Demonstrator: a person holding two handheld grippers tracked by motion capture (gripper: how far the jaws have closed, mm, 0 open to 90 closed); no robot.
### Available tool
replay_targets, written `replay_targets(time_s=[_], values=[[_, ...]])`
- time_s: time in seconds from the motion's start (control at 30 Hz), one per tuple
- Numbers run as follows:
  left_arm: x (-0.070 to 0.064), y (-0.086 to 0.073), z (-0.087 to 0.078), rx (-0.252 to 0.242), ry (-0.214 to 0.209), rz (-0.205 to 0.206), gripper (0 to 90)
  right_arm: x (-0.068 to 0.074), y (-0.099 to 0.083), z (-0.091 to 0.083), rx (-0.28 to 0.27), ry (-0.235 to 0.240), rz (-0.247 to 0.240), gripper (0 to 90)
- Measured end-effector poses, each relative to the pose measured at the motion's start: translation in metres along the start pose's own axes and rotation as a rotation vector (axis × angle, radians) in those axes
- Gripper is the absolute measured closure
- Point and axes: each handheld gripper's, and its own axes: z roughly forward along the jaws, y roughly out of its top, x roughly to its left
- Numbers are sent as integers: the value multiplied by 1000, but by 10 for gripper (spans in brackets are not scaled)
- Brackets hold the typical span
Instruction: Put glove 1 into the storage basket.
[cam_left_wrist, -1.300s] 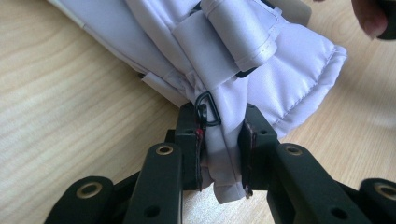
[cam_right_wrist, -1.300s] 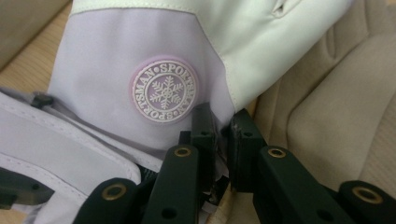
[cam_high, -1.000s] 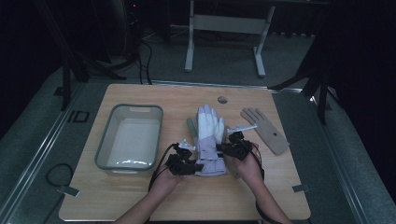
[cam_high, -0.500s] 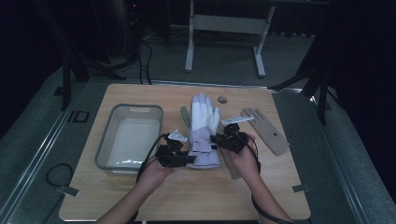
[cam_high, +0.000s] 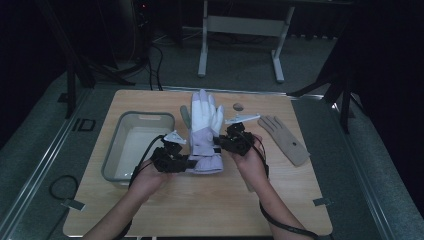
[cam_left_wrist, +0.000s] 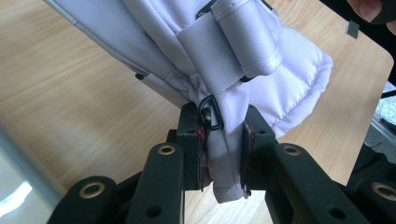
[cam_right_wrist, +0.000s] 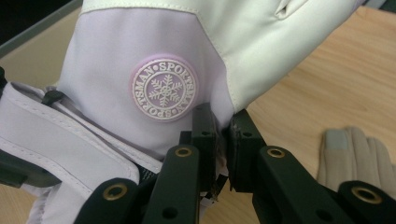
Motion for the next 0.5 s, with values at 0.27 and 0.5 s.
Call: replay_targets(time_s=[0.27,0.5], values=[[12,-6,-22,-3,20,-2,741,16,18,9,-8,24,-26,831],[27,-16,-43,-4,43,-20,741,35,35,26,-4,45,-58,831]])
